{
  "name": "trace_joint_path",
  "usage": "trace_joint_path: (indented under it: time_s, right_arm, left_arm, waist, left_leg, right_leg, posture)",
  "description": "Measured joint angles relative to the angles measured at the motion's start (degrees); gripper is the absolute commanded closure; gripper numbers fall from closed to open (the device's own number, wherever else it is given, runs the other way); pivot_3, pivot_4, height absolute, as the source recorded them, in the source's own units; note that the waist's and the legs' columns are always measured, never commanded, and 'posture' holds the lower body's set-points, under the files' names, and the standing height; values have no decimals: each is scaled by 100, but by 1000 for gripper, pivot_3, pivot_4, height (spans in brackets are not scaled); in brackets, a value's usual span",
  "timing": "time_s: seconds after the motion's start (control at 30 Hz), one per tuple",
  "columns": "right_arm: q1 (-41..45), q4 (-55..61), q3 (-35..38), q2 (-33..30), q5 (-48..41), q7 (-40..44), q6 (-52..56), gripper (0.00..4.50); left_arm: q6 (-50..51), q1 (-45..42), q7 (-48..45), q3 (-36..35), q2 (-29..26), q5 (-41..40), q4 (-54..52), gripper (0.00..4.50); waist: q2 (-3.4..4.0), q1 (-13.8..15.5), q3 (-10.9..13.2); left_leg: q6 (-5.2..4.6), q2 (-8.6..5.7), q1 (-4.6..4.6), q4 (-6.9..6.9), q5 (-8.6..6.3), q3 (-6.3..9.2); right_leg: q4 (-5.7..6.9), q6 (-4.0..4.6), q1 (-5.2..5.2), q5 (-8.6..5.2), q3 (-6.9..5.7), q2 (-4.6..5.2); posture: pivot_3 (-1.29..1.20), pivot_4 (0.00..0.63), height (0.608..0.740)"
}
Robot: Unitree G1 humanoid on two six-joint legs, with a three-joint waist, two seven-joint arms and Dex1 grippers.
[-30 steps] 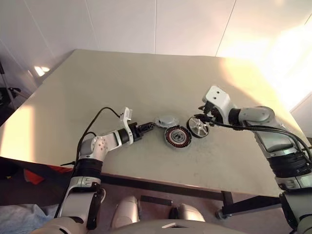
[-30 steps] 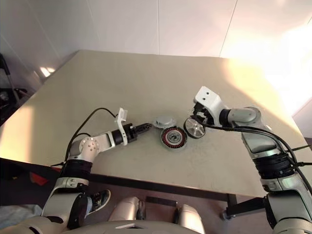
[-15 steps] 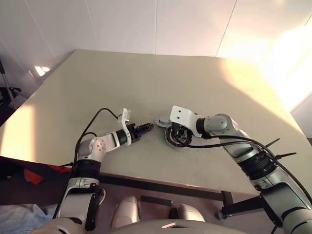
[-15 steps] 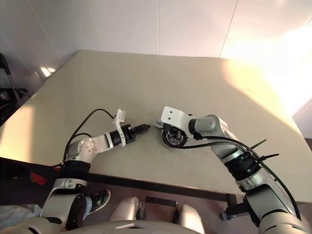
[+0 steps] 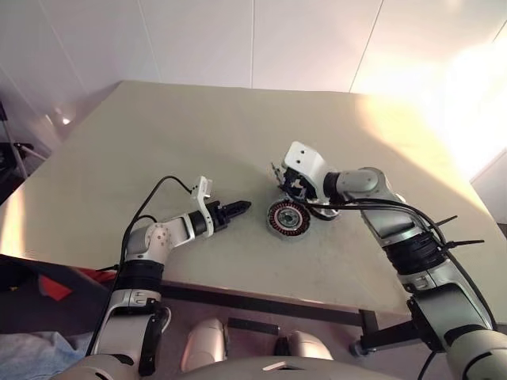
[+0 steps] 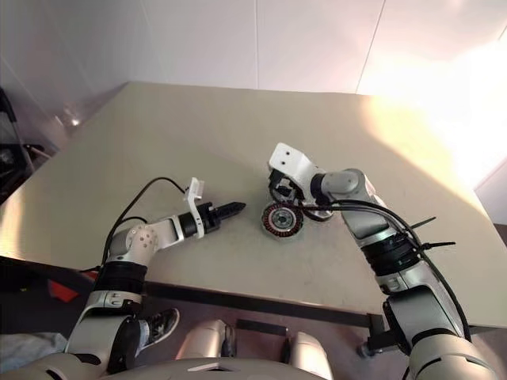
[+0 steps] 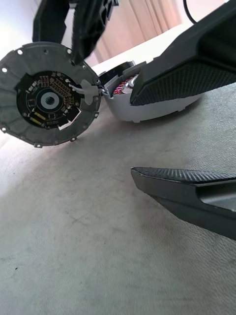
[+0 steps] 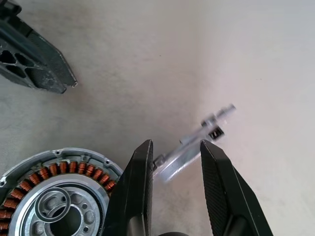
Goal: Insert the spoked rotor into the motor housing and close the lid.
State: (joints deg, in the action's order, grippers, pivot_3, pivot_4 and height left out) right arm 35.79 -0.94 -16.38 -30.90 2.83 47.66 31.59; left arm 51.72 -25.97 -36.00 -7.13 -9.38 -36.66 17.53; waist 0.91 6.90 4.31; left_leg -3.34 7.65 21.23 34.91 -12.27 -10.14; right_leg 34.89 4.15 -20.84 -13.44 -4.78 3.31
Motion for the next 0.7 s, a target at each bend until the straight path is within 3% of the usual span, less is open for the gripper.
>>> trace_joint_path:
  time_s: [0.3,0.7]
  right_arm:
    - [190,-689,143,-65,73,-413,-40,2852]
    - [113,-699,611,-346,-115,-455,149,2852]
  left_arm:
    - [0,-39,-11,30,-6,43,28,2398]
    - [1,-36,-26,56,-3,81,28,2398]
  waist:
    - [0,1,0]
    - [0,18,0]
  left_leg:
    - [4,0,-4,1,2,0]
    - [-1,0,23,4,1,0]
  right_leg:
    - [2,0,3,0,0,0]
    - [2,1,-20,1,0,0]
  posture:
    - [0,0,740]
    - [0,0,740]
